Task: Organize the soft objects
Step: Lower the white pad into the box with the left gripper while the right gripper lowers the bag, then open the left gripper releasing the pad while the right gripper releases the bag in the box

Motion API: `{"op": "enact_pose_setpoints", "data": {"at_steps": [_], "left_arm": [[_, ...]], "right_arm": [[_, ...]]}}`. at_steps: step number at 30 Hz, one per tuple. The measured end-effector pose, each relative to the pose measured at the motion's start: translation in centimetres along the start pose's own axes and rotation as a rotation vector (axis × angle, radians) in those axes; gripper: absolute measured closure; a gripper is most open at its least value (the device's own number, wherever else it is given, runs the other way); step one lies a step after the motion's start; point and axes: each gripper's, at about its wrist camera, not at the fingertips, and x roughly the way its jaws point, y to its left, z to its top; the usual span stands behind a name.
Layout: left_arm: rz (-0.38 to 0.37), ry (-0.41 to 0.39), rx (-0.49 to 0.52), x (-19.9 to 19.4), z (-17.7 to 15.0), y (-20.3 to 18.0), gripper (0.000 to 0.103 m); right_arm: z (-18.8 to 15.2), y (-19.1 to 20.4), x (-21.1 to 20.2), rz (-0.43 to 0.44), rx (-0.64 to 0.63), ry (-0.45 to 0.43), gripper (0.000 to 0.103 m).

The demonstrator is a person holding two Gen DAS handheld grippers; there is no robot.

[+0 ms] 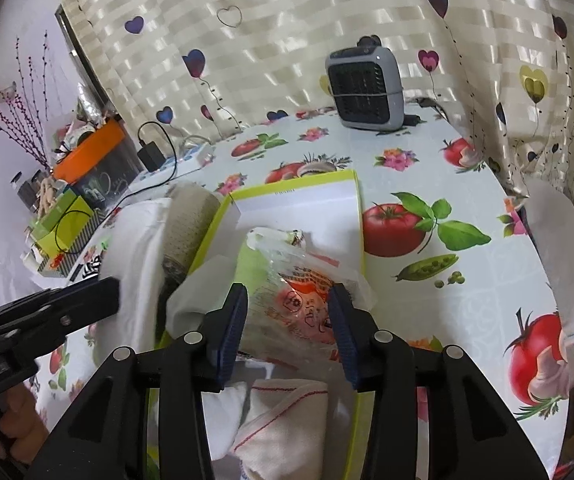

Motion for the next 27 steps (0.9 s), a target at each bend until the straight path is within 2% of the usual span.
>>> {"op": "enact_pose_setpoints", "data": {"at_steps": [10, 19, 22, 27], "left_arm": [[0.024, 0.0, -0.017, 2.0, 2.4, 0.7, 0.087], [0.037, 0.033, -0.056, 5.1, 4.0, 1.7, 0.084], [0.026, 0.053, -0.079, 5.8, 4.0, 2.2, 0.083], [-0.001, 0.043, -0.095, 5.4, 3.8, 2.7, 0.083]], "right_arm": [[-0.2, -0.3, -1.9, 0.004, 0.013, -0.049, 0.06], [-0.4, -0.6, -1.8, 0.009, 0.01, -0.042, 0.06], [-0.4, -0.6, -1.8, 0.009, 0.009, -0.042, 0.06], [-0.4, -0.5, -1.7, 0.011, 0.007, -0.044, 0.06]]}}
